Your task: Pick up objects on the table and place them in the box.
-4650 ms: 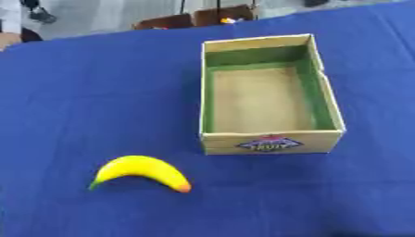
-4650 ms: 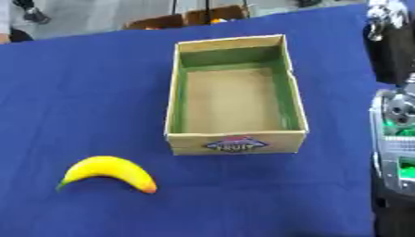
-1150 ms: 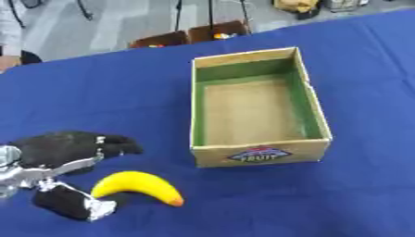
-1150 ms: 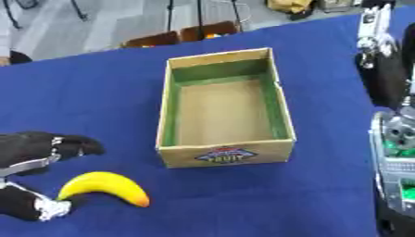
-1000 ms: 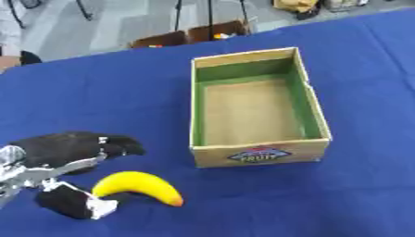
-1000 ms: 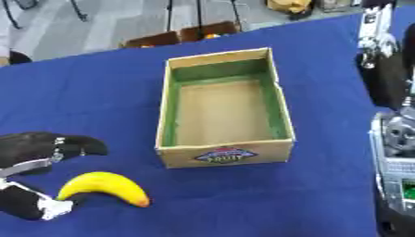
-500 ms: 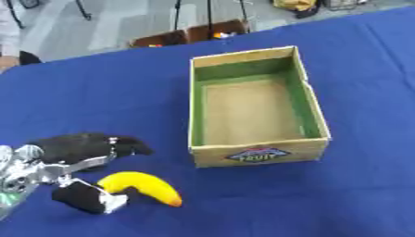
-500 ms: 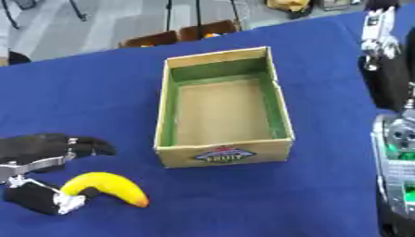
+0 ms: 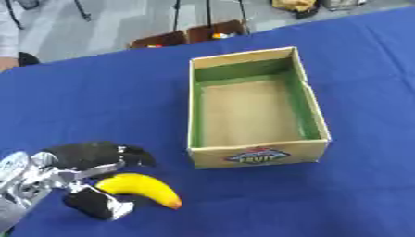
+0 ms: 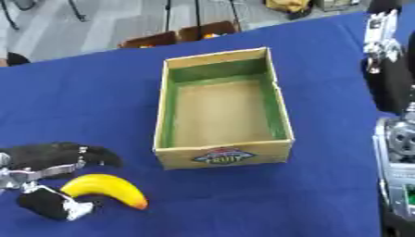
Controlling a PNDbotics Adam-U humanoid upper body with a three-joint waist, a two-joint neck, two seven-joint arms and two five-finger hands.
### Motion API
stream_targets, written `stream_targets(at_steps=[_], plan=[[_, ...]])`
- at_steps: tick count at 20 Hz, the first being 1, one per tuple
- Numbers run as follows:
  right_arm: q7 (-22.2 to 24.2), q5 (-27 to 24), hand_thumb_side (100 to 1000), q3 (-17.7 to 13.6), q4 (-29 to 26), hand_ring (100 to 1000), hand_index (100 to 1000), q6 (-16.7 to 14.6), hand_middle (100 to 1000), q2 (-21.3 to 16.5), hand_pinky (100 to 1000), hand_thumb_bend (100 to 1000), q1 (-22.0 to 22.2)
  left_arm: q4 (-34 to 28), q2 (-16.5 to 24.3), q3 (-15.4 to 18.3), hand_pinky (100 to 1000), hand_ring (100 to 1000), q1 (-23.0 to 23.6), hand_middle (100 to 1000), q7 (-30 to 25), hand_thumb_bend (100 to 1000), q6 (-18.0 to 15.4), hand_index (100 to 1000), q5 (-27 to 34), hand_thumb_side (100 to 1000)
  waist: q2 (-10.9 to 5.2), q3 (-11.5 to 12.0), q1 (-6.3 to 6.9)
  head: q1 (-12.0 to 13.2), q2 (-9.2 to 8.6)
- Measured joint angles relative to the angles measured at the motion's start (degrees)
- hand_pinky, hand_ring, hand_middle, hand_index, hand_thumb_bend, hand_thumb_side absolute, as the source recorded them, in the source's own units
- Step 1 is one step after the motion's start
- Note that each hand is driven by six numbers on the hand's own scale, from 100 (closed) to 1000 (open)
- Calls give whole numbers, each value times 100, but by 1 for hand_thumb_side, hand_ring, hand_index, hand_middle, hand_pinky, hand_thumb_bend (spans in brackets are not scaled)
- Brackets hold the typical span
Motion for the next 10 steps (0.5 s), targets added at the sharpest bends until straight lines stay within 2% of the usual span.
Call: stream_targets(at_steps=[5, 10], plan=[[0, -6, 1000, 0, 0, 820, 835, -2, 525, 0, 739, 100, 0, 107, -3, -36, 718, 799, 0, 848, 28, 100, -77, 918, -253, 469, 1, -7, 0, 0, -3], [0, -7, 1000, 0, 0, 820, 836, -3, 525, 0, 739, 100, -2, 277, -61, -79, 704, 788, 4, 840, 189, 100, -155, 913, -447, 480, 8, -14, 0, 1, -10]])
